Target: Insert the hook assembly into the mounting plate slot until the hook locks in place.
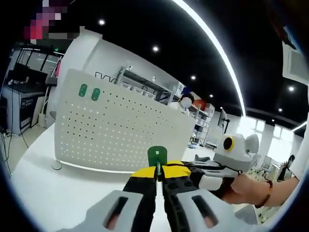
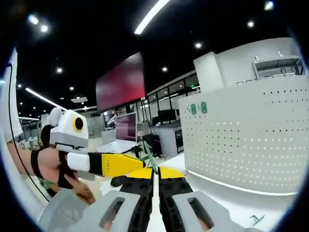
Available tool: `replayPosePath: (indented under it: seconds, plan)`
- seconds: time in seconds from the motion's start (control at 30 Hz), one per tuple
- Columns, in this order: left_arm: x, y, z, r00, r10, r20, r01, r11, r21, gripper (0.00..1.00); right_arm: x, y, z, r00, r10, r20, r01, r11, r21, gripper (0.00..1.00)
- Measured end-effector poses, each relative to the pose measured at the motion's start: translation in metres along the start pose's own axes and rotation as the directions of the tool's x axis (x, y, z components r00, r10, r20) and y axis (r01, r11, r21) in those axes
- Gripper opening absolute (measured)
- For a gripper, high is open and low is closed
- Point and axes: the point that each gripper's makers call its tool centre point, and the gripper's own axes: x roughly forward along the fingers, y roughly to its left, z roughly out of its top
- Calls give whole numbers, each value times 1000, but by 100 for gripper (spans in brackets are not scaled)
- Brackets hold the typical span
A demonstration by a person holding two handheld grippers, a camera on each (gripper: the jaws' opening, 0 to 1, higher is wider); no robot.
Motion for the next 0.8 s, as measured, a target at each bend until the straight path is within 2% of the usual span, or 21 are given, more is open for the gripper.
replayPosePath:
  seconds: [0.17, 0.27, 0.37, 0.4, 0.53, 0.67, 0.8]
  plan:
    - [1, 1, 0, 1000, 9, -1, -9, 1000, 2, 3, 1, 0, 0, 1000, 6, -16, -7, 999, -50, 2]
    - [1, 3, 0, 1000, 26, -13, -26, 999, 30, 2, 1, 1, -1, 1000, 17, -18, -18, 999, -50, 4]
    - [2, 4, 3, 1000, 31, -2, -31, 999, 25, 2, 1, 3, -3, 999, 26, -25, -28, 998, -51, 6]
    - [2, 4, 4, 1000, 31, -2, -31, 999, 25, 2, 2, 2, -3, 999, 27, -28, -29, 996, -85, 6]
    - [4, 6, 8, 999, 50, 3, -50, 998, 28, 2, -1, -1, -5, 999, 25, -42, -28, 997, -65, 9]
    - [7, 9, 11, 996, 85, 11, -86, 995, 60, 2, -5, 0, -13, 995, 47, -86, -55, 994, -94, 11]
    - [12, 9, 17, 992, 120, 30, -123, 989, 83, 2, -14, -4, -13, 996, 46, -73, -53, 994, -98, 14]
